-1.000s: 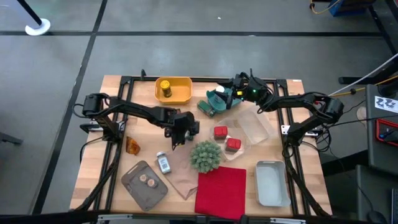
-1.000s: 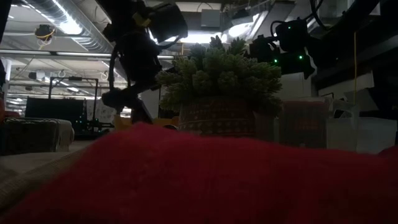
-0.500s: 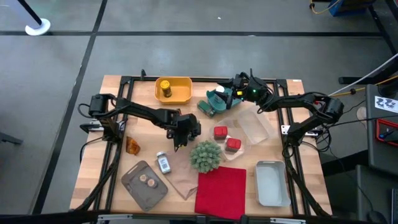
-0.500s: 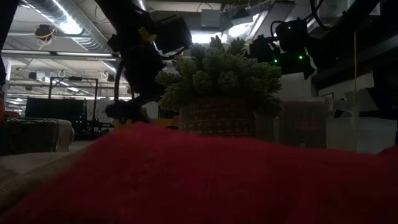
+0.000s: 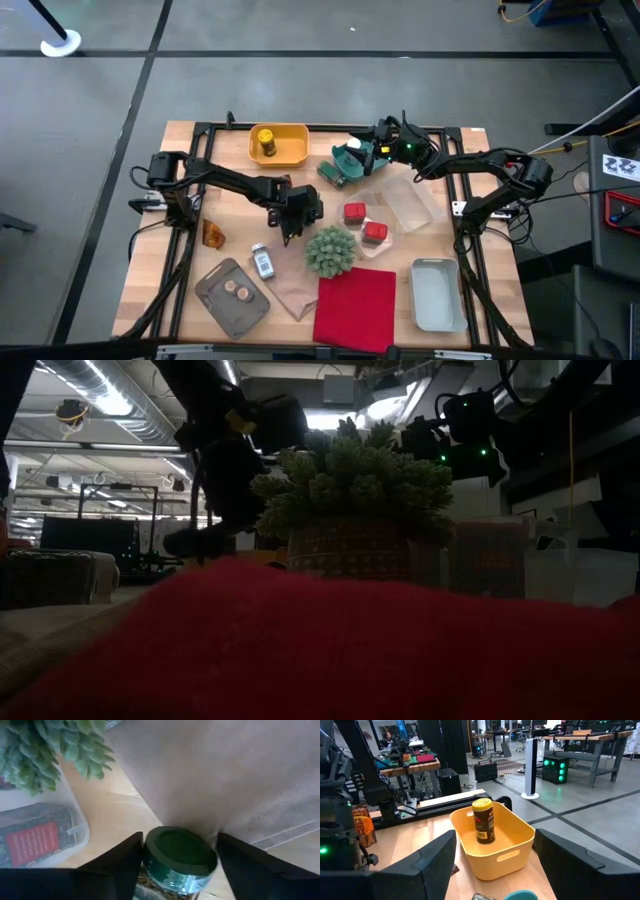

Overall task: Sort spices by type
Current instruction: Put the bottom green seasoning bottle into the right transparent bin

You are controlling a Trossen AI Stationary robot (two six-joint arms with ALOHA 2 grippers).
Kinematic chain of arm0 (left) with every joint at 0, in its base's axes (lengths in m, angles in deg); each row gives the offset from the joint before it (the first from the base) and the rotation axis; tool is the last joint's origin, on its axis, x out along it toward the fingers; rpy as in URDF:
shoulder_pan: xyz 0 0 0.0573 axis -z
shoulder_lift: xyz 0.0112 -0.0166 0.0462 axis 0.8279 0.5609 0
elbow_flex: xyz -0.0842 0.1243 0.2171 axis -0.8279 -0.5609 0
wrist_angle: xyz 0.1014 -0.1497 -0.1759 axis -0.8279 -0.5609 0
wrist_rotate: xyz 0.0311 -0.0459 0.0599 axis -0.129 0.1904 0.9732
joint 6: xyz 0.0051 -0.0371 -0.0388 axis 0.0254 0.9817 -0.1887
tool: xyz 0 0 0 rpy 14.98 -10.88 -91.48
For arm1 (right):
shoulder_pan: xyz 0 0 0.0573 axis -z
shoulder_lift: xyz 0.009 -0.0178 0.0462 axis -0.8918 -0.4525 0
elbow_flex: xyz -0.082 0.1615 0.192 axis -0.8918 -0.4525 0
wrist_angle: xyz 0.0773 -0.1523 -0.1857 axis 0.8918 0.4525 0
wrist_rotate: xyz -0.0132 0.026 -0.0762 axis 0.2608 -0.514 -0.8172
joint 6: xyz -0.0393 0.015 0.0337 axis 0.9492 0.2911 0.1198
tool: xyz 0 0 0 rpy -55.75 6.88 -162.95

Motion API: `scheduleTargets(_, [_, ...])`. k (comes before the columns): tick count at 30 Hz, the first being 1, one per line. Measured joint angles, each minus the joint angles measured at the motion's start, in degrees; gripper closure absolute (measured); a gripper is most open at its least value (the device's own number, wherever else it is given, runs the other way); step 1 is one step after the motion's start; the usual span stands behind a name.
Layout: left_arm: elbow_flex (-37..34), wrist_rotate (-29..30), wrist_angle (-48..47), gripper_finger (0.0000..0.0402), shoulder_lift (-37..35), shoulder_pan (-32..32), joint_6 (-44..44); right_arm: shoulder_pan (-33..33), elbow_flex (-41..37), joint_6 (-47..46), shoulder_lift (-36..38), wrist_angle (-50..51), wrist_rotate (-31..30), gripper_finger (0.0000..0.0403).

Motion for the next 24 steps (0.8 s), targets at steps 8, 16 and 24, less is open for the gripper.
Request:
scheduleTargets(8, [-0.02, 0.30, 0.95, 0.0214, -0.17, 0.00, 3.75, 0.00, 0.00, 0.00, 0.00, 0.00, 0.00, 0.0133])
scheduleTargets(16, [-0.04, 0.51, 5.88, 0.0209, -0.22, 0.00, 9.11, 0.00, 0.00, 0.03, 0.00, -0.01, 0.00, 0.0133])
scheduleTargets(24, [1.39, 3.46, 9.54, 0.0213, -0.33, 0.00, 16.55, 0.00, -0.01, 0.06, 0.00, -0.02, 0.00, 0.0133])
